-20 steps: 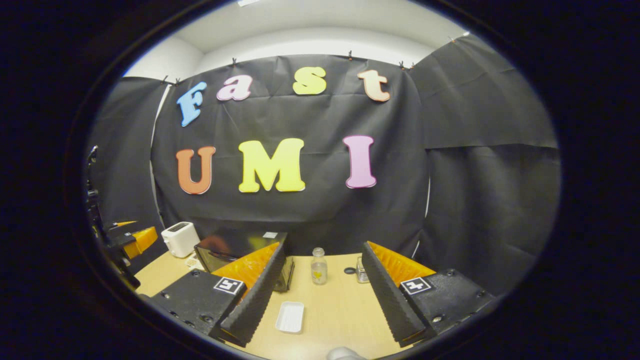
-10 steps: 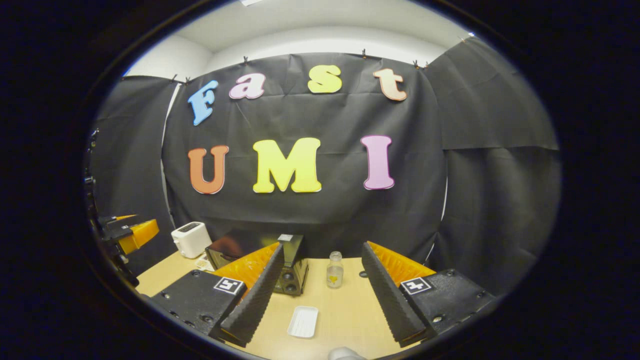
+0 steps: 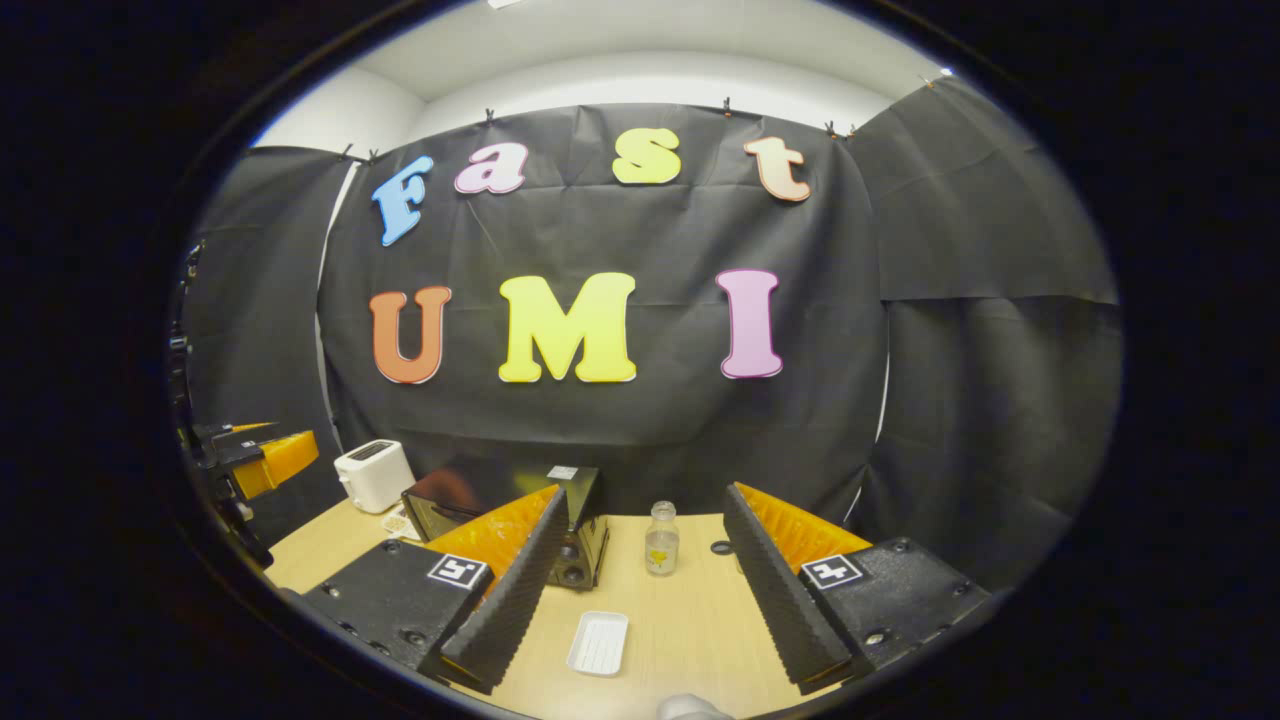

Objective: Open the electric oven with the left hand, put the food in, and close the electric oven.

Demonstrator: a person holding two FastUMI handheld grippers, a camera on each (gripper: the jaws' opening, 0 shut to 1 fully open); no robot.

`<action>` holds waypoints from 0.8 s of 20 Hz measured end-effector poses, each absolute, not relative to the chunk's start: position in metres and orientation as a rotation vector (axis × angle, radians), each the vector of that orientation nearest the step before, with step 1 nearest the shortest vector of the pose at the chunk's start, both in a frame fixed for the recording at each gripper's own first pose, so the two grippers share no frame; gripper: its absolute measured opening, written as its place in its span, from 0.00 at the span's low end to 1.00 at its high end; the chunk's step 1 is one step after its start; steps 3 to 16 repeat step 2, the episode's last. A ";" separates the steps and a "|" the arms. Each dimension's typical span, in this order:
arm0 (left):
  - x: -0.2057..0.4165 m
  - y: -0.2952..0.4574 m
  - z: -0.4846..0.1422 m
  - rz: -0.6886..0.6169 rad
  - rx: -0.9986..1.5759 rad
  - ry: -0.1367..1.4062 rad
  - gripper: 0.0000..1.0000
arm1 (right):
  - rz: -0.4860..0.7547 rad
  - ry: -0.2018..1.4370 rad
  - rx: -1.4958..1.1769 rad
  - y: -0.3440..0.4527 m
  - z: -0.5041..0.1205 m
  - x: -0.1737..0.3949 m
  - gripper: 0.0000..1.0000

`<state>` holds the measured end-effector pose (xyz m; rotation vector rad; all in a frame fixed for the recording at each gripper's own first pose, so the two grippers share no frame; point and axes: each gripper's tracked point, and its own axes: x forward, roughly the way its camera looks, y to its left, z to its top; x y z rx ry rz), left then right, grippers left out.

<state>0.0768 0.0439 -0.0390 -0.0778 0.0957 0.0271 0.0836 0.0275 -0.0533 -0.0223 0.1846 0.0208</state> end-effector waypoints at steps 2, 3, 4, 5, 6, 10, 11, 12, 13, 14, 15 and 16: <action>0.076 0.042 -0.040 0.021 -0.077 0.096 0.97 | 0.017 0.182 -0.022 0.027 -0.052 0.080 0.99; 0.076 0.042 -0.040 0.021 -0.077 0.096 0.97 | 0.017 0.182 -0.022 0.027 -0.052 0.080 0.99; 0.076 0.042 -0.040 0.021 -0.077 0.096 0.97 | 0.017 0.182 -0.022 0.027 -0.052 0.080 0.99; 0.076 0.042 -0.040 0.021 -0.077 0.096 0.97 | 0.017 0.182 -0.022 0.027 -0.052 0.080 0.99; 0.076 0.042 -0.040 0.021 -0.077 0.096 0.97 | 0.017 0.182 -0.022 0.027 -0.052 0.080 0.99; 0.076 0.042 -0.040 0.021 -0.077 0.096 0.97 | 0.017 0.182 -0.022 0.027 -0.052 0.080 0.99; 0.076 0.042 -0.040 0.021 -0.077 0.096 0.97 | 0.017 0.182 -0.022 0.027 -0.052 0.080 0.99; 0.076 0.042 -0.040 0.021 -0.077 0.096 0.97 | 0.017 0.182 -0.022 0.027 -0.052 0.080 0.99; 0.076 0.042 -0.040 0.021 -0.077 0.096 0.97 | 0.017 0.182 -0.022 0.027 -0.052 0.080 0.99; 0.076 0.042 -0.040 0.021 -0.077 0.096 0.97 | 0.017 0.182 -0.022 0.027 -0.052 0.080 0.99; 0.076 0.042 -0.040 0.021 -0.077 0.096 0.97 | 0.017 0.182 -0.022 0.027 -0.052 0.080 0.99; 0.076 0.042 -0.040 0.021 -0.077 0.096 0.97 | 0.017 0.182 -0.022 0.027 -0.052 0.080 0.99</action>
